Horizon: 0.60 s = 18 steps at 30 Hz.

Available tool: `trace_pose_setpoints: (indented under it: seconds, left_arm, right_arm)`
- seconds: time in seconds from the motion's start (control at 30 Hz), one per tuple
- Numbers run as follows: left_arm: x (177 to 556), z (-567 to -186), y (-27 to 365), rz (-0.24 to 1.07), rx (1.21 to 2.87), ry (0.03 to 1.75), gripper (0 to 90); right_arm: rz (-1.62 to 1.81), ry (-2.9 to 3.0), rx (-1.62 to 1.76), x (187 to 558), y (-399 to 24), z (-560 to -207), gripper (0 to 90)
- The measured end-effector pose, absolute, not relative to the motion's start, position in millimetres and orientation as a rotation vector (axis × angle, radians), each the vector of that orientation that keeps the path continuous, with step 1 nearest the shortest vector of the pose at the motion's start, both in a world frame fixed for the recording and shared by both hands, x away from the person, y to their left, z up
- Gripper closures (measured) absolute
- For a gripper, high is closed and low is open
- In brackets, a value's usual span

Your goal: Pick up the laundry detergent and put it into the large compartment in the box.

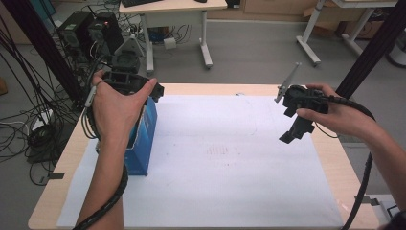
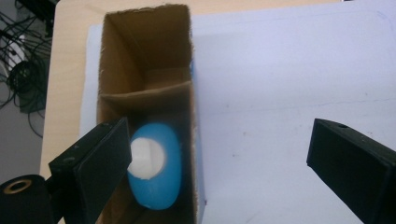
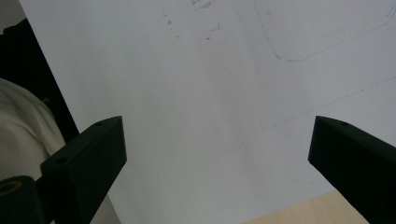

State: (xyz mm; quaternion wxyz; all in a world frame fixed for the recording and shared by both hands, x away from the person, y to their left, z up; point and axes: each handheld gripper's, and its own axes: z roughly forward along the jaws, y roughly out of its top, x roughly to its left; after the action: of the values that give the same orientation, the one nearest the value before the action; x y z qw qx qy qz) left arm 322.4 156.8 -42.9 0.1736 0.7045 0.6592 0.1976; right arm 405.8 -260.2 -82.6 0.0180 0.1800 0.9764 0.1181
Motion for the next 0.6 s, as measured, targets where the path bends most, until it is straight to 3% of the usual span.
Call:
trace_pose_setpoints:
  seconds: [0.6]
  left_arm:
    - [321, -43, 145, 0.576, 2.018, 1.826, 6.4]
  right_arm:
    - [0.369, 3.023, 0.552, 403, -264, -83, 4.5]
